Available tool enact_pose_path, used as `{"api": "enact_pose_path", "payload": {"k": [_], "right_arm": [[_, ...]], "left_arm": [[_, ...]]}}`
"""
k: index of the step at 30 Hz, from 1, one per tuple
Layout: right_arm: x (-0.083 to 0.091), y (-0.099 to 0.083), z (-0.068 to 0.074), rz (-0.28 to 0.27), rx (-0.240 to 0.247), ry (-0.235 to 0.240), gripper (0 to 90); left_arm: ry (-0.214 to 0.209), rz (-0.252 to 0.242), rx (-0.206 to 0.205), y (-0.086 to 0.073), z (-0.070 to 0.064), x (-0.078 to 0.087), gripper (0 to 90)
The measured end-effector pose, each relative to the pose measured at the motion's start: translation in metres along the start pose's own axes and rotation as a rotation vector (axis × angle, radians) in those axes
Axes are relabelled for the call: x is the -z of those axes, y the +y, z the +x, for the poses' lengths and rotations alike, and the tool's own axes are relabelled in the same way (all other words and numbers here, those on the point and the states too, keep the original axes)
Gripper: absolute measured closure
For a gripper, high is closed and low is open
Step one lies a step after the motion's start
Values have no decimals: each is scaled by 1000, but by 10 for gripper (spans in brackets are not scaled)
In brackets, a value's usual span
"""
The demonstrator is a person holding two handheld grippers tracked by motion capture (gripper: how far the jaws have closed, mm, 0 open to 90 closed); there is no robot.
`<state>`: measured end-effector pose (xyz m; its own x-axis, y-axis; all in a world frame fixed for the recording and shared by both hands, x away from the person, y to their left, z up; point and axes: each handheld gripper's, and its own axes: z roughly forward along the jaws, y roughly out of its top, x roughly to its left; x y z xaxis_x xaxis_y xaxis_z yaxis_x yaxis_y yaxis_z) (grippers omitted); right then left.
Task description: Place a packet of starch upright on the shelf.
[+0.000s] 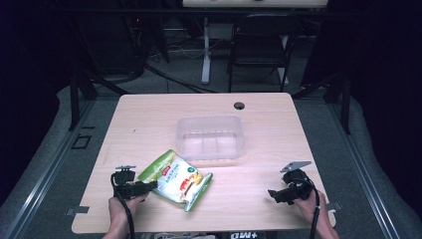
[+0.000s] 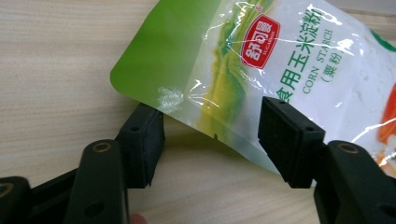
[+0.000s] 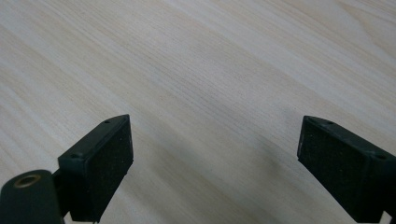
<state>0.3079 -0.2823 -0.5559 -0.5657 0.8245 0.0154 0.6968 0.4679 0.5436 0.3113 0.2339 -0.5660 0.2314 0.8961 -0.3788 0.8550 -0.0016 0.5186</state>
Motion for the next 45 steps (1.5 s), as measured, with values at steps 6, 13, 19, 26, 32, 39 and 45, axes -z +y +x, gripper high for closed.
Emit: {"api": "enact_pose_path", "payload": {"k": [6, 13, 19, 26, 32, 39, 45], "right_arm": [[0, 0, 0, 2, -4, -4, 101], [0, 0, 0, 1, 1, 0, 102], [0, -1, 0, -2, -2, 5, 102], [1, 0, 0, -3, 1, 7, 102], [1, 0, 0, -5, 0, 9, 102], [0, 0, 1, -6, 1, 4, 102], [0, 0, 0, -4, -1, 5, 102]], "left_arm": [[-50, -19, -22, 2, -4, -5, 685], [-83, -11, -65, 4, -6, -3, 897], [-103, 15, -102, 4, -3, 4, 899], [-59, 28, -124, 3, 9, 18, 899], [-24, 1, -131, 5, 14, 21, 774], [-9, -1, -142, 13, 11, 11, 596], [0, 6, -146, 15, 13, 2, 602]]}}
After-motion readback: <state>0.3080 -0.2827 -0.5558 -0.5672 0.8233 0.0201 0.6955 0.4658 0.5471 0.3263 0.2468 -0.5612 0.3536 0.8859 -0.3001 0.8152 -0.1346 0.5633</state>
